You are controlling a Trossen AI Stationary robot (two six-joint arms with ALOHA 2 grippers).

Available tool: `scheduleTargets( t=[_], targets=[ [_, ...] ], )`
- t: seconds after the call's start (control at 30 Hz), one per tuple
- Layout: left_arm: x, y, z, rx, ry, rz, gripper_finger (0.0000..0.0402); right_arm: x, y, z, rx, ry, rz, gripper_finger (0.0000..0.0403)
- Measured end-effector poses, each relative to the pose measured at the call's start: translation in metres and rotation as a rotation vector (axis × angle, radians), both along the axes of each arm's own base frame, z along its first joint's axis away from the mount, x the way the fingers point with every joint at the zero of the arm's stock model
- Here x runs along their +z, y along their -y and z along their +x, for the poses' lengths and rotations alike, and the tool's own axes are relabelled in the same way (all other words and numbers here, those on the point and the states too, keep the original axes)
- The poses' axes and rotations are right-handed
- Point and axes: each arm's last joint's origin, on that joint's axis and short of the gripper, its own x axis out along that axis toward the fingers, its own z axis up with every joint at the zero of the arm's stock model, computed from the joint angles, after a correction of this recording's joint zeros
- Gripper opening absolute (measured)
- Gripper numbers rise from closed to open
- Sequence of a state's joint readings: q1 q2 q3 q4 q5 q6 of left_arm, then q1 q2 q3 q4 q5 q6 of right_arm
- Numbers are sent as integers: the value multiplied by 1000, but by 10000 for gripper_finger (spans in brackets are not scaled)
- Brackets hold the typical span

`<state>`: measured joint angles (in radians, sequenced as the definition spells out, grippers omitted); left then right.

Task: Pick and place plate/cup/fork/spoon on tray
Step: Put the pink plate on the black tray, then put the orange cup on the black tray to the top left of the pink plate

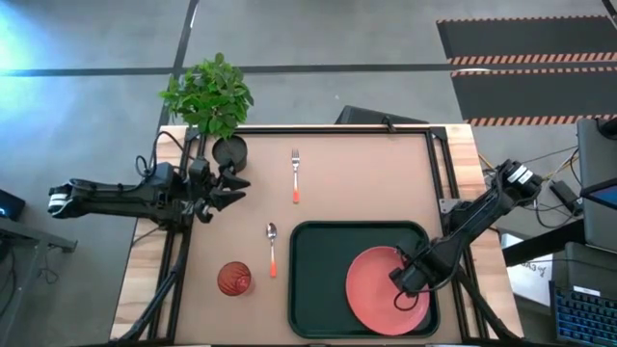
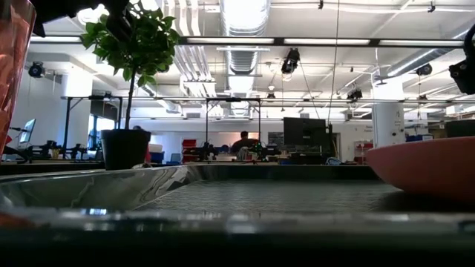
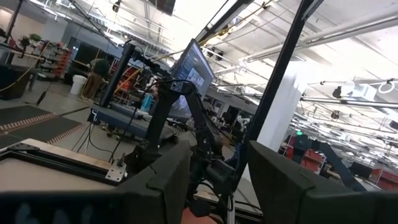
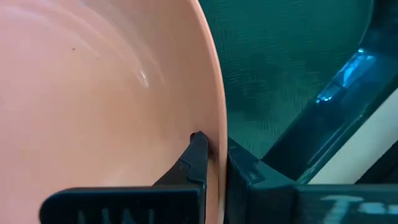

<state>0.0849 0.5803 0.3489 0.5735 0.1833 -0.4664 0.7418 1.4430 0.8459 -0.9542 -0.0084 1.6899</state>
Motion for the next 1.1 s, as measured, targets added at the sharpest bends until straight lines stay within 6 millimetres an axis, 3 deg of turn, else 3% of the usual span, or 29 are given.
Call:
scheduleTargets(
  t=[0.17, 0.4, 0.67, 0.9, 1.1],
  targets=[
    [0, 0, 0, 0, -2, 0, 144, 0, 3, 2, 14, 15, -23, 44],
    [0, 0, 0, 0, 0, 0, 144, 4, 4, 2, 22, 15, -24, 117],
    [0, 0, 0, -1, -1, 0, 144, 38, 3, 7, 47, -34, -71, 151],
    [-1, 0, 0, -1, -3, 0, 144, 95, 11, 47, 43, 303, -188, 142],
    [0, 0, 0, -9, -3, 2, 144, 135, 42, 99, 155, 565, -236, 134]
  ],
)
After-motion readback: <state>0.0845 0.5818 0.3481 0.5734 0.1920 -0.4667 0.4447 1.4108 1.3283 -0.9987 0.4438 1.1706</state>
